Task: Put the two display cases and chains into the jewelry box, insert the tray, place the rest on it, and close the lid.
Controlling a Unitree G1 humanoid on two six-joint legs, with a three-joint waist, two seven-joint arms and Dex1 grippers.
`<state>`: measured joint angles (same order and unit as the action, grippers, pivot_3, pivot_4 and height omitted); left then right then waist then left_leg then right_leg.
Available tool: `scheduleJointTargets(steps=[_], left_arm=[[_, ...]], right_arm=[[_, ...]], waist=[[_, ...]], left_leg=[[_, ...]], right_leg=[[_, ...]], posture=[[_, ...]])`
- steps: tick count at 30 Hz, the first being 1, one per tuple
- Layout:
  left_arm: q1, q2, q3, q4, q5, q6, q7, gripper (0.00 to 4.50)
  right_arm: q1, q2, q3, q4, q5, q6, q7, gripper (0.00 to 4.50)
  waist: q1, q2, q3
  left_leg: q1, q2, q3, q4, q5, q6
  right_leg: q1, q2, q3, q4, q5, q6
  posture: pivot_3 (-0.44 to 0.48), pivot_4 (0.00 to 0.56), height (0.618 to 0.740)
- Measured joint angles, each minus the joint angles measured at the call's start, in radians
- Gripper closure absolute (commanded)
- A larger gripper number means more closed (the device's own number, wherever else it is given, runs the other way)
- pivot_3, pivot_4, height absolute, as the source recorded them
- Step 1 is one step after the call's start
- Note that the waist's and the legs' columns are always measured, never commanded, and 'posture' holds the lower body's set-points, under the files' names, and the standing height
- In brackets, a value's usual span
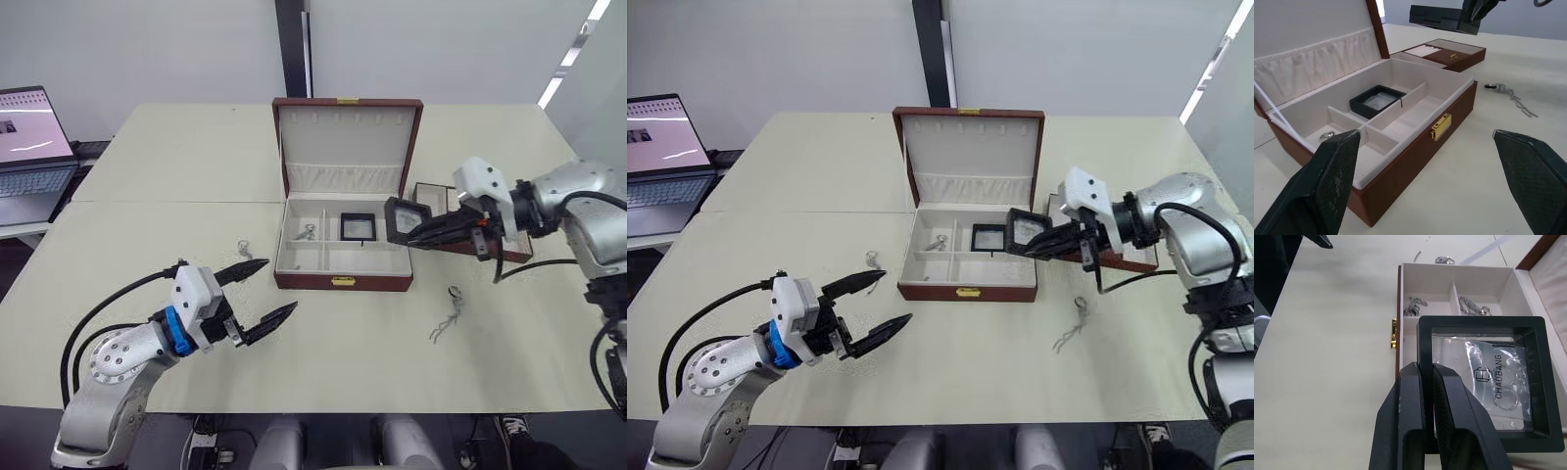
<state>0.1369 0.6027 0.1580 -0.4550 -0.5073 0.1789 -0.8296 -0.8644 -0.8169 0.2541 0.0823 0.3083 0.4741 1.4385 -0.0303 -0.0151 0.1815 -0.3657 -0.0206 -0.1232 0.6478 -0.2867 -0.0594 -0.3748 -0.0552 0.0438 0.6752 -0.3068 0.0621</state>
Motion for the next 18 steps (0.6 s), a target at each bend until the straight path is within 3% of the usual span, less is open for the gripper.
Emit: scheduleJointTargets(steps=[6,18], left_arm=[[0.070,-0.023,0.009,-0.031,0.000,0.006,0.037,0.00],[0.127,-0.059,0.030,-0.082,-0.004,0.006,0.066,0.00]], right_arm=[[-0.101,0.123,0.074,0.061,-0.051,0.049,-0.019,4.50],[-0.171,0.210,0.221,0.187,-0.169,0.170,-0.008,4.50]], waist=[[-0.002,0.000,0.000],[-0.001,0.000,0.000]], left_leg=[[0.000,0.000,-0.001,0.000,0.000,0.000],[-0.002,0.000,-0.001,-0.001,0.000,0.000]], right_leg=[[-0.001,0.000,0.001,0.000,0.000,0.000],[-0.004,0.000,0.000,0.001,0.000,-0.001]], posture=[[0.000,0.150,0.740],[0.000,0.150,0.740]])
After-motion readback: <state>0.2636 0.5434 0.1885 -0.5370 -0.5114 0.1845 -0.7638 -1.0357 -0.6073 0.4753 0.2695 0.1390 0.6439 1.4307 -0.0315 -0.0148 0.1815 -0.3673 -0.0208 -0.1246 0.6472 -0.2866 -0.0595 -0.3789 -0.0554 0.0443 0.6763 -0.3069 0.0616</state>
